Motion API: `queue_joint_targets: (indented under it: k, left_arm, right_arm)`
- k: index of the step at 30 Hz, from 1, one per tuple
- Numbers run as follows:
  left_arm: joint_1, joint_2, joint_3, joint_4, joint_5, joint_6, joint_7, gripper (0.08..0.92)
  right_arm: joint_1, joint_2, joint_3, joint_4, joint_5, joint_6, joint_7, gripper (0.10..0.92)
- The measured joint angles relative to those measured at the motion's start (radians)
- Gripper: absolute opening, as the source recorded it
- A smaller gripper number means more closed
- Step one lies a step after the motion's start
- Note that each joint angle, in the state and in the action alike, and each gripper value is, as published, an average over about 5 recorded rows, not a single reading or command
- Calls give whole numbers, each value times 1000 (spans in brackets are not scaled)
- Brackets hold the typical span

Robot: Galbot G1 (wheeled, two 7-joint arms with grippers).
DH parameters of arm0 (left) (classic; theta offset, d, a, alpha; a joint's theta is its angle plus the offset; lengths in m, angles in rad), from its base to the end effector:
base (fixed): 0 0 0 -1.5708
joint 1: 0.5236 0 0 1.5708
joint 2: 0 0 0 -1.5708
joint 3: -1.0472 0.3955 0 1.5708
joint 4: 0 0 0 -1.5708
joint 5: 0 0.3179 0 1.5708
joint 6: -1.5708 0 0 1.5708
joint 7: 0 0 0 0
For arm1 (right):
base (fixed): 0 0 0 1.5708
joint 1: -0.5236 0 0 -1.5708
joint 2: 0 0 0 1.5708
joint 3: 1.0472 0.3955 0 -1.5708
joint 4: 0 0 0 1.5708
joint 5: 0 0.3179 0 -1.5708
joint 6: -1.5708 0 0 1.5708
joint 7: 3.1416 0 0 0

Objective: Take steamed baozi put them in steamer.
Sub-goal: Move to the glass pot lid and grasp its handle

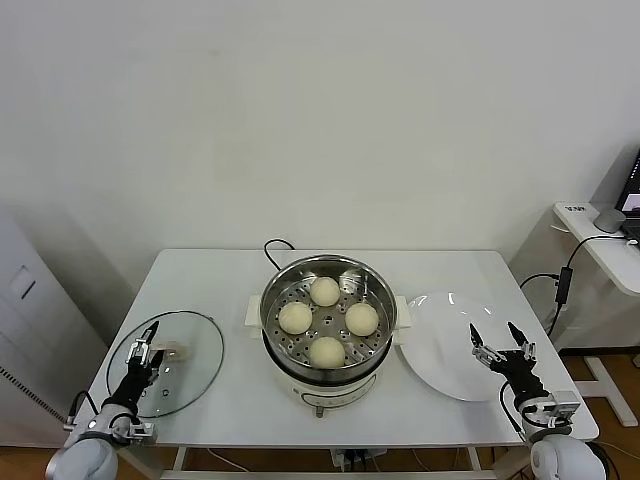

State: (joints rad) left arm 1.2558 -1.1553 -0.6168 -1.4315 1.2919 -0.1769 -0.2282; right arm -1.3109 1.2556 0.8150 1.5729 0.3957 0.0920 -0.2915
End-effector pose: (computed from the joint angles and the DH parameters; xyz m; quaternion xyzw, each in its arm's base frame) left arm 0.2258 0.2043 -0.4469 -0.0556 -0.6666 -0.7433 0.0085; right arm 0.2035 -0.2092 -0.4144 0.0046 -0.9993 -0.0197 0.0309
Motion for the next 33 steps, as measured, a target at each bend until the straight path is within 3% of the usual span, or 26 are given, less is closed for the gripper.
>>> queue_joint_targets:
  k: [4, 14, 24, 27, 33]
  left_arm:
    - [-13, -5, 2, 15, 10, -2, -5, 732]
    - [-14, -6, 1, 13, 15, -15, -8, 437]
    - [-12, 25, -21, -60, -37, 1, 12, 154]
    - [-15, 46, -26, -104, -76, 21, 41, 112]
    - [-32, 104, -19, -215, -181, 81, 129, 111]
  right_arm:
    - [4, 0, 4, -4, 0, 0, -1, 823]
    - [8, 0, 7, -8, -3, -1, -4, 823]
    - [16, -3, 18, -8, -9, 1, -6, 823]
    - [18, -6, 21, -7, -10, 2, -8, 823]
    - [13, -8, 22, 1, -8, 4, -13, 823]
